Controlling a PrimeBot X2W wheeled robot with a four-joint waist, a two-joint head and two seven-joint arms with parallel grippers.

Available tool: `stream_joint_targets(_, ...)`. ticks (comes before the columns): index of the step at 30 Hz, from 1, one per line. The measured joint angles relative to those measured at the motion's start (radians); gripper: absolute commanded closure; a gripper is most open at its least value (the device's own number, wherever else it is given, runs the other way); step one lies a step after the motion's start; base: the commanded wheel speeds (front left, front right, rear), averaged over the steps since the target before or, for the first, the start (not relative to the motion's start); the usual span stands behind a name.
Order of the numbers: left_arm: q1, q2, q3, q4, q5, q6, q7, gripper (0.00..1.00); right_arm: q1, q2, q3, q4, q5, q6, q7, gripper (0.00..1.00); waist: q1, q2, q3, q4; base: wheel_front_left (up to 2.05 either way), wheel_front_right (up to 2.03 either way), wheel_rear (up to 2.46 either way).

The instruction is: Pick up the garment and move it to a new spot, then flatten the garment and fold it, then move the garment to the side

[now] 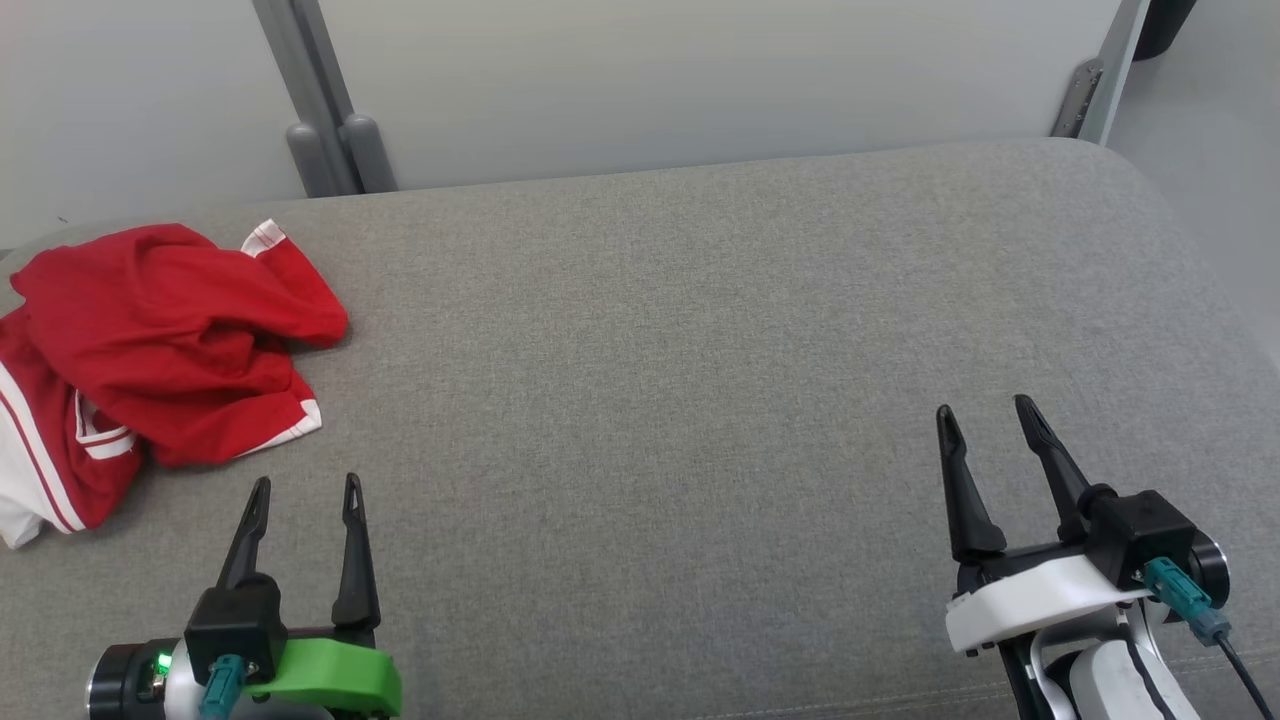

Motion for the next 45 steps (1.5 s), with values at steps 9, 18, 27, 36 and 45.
stream_joint_targets(9, 0.000, 0.000, 0.004, 0.002, -0.002, -0.003, 0.000, 0.00, 0.000, 0.000, -0.005, 0.000, 0.000, 0.000, 0.000, 0.00, 0.0000, 0.0000, 0.002, 0.003, 0.00, 0.00, 0.00)
stream_joint_targets(18, 0.000, 0.000, 0.008, 0.003, -0.010, -0.004, 0.000, 0.00, 0.000, 0.001, -0.009, 0.000, 0.000, 0.000, 0.000, 0.00, 0.0000, 0.0000, 0.004, 0.018, 0.00, 0.00, 0.00)
stream_joint_targets(27, -0.004, -0.001, -0.001, 0.008, -0.012, -0.013, 0.000, 0.00, 0.000, 0.001, -0.018, -0.003, 0.000, 0.000, 0.000, 0.00, 0.0000, 0.0000, 0.007, 0.069, 0.00, 0.00, 0.00)
stream_joint_targets(36, -0.014, -0.001, 0.004, 0.008, -0.018, -0.013, 0.000, 0.00, -0.003, 0.001, -0.003, -0.005, -0.004, 0.011, 0.000, 0.00, 0.0000, 0.0000, 0.010, 0.144, 0.00, 0.00, 0.00)
stream_joint_targets(45, -0.017, -0.002, 0.014, 0.008, -0.018, -0.012, 0.000, 0.00, -0.005, 0.001, 0.011, -0.005, -0.005, 0.019, 0.000, 0.00, 0.0000, 0.0000, 0.018, 0.210, 0.00, 0.00, 0.00)
